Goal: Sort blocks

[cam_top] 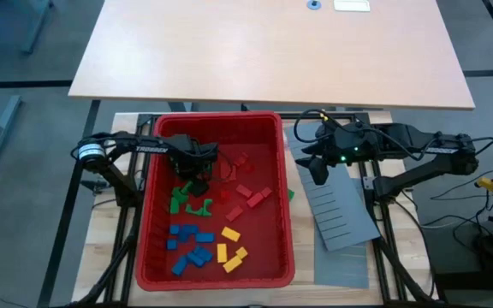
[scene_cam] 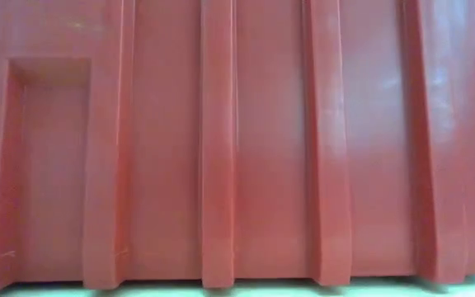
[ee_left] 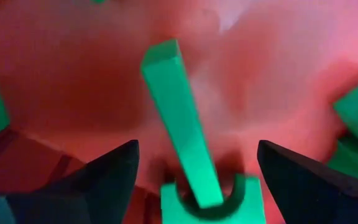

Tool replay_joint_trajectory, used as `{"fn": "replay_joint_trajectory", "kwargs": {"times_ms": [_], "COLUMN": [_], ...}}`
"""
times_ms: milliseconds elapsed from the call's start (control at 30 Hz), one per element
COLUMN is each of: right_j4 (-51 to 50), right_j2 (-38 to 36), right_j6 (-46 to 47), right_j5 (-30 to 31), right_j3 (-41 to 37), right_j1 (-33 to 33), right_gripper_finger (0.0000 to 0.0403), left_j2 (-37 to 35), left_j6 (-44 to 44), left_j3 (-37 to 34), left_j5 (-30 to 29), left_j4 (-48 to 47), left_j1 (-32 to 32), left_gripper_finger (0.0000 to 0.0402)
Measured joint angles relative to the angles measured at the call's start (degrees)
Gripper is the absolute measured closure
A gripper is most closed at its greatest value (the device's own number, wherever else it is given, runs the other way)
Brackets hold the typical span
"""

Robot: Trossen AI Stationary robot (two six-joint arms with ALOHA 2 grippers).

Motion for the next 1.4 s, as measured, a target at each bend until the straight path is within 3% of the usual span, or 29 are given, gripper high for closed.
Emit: {"fn": "replay_joint_trajectory", "kwargs": {"times_ms": [133, 233, 333, 467, 500, 733, 967, 1167, 1400], "right_j4": [0.0, 0.4, 1.9, 3.7, 4.1, 6.1, 8.6, 18.0, 34.9], "right_j2": [0.0, 0.0, 0.0, 0.0, 0.0, 0.0, 0.3, 1.5, 4.9], "right_j6": [0.2, 0.4, 0.4, 0.4, 0.4, 0.3, -2.3, -6.3, -10.5], "right_j5": [0.0, 0.0, 0.0, 0.0, 0.0, 0.0, 0.0, -0.2, -4.5], "right_j3": [0.0, 0.0, 0.0, 0.0, 0.0, 0.0, 0.0, 0.0, 0.0], "right_j1": [0.0, 0.0, 0.0, 0.0, 0.0, 0.0, 0.0, 0.0, 0.0], "right_gripper_finger": [0.0197, 0.0199, 0.0199, 0.02, 0.0199, 0.0201, 0.0203, 0.0201, 0.018], "left_j2": [0.0, 0.0, 0.0, 0.0, 0.0, -1.6, -9.4, -17.0, -20.2], "left_j6": [-2.4, -3.7, -5.0, -5.0, -5.0, -5.7, -8.7, -7.9, -6.1], "left_j3": [-1.9, -2.3, -2.7, -3.4, -3.5, -1.7, 11.8, 24.0, 26.8], "left_j5": [0.1, 0.2, 0.2, 0.2, 0.2, 0.1, -0.1, -7.0, -11.7], "left_j4": [3.2, 4.8, 6.0, 7.1, 7.2, 6.8, 6.0, 15.4, 29.6], "left_j1": [-0.3, -0.7, -0.8, -0.8, -0.8, -2.3, -6.4, -10.6, -13.5], "left_gripper_finger": [0.0093, 0.0126, 0.0203, 0.0348, 0.0361, 0.0364, 0.0364, 0.0364, 0.0364]}}
